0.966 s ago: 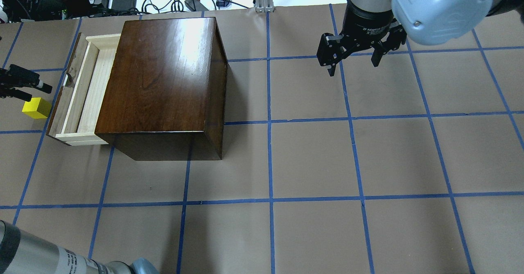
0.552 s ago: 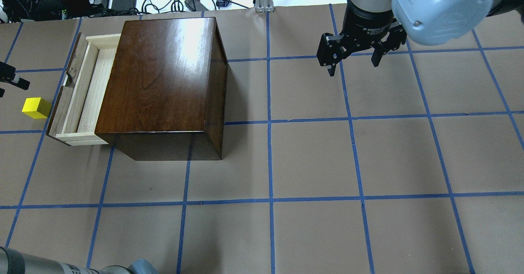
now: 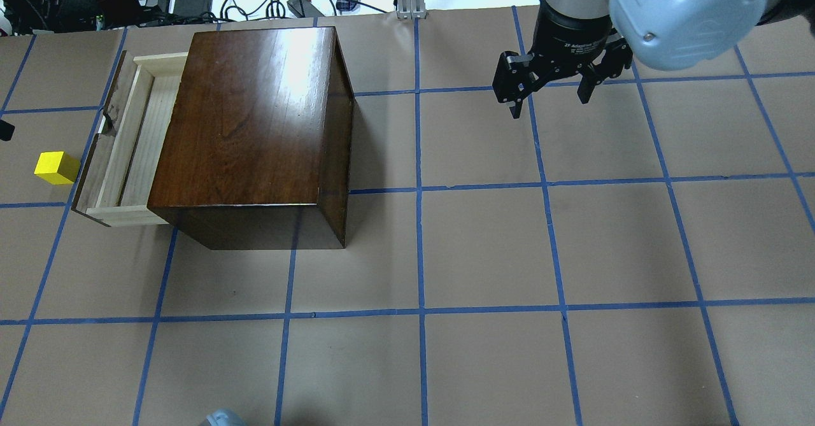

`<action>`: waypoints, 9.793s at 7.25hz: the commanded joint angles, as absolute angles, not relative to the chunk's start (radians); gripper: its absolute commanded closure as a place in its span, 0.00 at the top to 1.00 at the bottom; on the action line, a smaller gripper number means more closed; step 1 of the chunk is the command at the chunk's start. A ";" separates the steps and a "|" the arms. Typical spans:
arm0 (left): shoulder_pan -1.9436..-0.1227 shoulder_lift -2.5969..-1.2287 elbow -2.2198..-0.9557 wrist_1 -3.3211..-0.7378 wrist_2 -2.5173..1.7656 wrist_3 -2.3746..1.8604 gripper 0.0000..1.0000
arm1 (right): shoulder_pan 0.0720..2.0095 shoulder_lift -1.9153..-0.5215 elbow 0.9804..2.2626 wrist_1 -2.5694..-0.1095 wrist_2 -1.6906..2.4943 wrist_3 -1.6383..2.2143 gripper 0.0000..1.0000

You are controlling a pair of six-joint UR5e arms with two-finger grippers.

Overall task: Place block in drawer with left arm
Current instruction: 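Release the handle and lift the left gripper above the cabinet, then lower the left gripper onto the yellow cube and close on it, then lift the yellow cube with the left gripper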

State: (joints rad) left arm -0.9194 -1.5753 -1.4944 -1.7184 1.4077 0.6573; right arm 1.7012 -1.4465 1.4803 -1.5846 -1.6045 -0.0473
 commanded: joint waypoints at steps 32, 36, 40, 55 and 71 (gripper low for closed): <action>-0.902 -2.094 -1.261 -1.322 1.621 1.681 1.00 | 1.701 -1.447 1.480 -1.585 -1.605 -0.048 1.00; -0.890 -2.178 -1.267 -1.264 1.621 2.019 1.00 | 1.701 -1.447 1.480 -1.585 -1.605 -0.048 1.00; -0.884 -2.238 -1.323 -1.157 1.595 2.236 1.00 | 1.701 -1.447 1.480 -1.585 -1.605 -0.046 1.00; -0.834 -2.273 -1.430 -0.999 1.562 2.298 0.93 | 1.701 -1.447 1.480 -1.585 -1.605 -0.046 1.00; -0.834 -2.272 -1.428 -0.960 1.551 2.312 0.00 | 1.701 -1.447 1.480 -1.585 -1.605 -0.046 1.00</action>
State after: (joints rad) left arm -0.8345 -2.2723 -1.4292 -0.9603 1.5509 2.3127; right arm 1.7012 -1.4466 1.4803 -1.5846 -1.6045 -0.0460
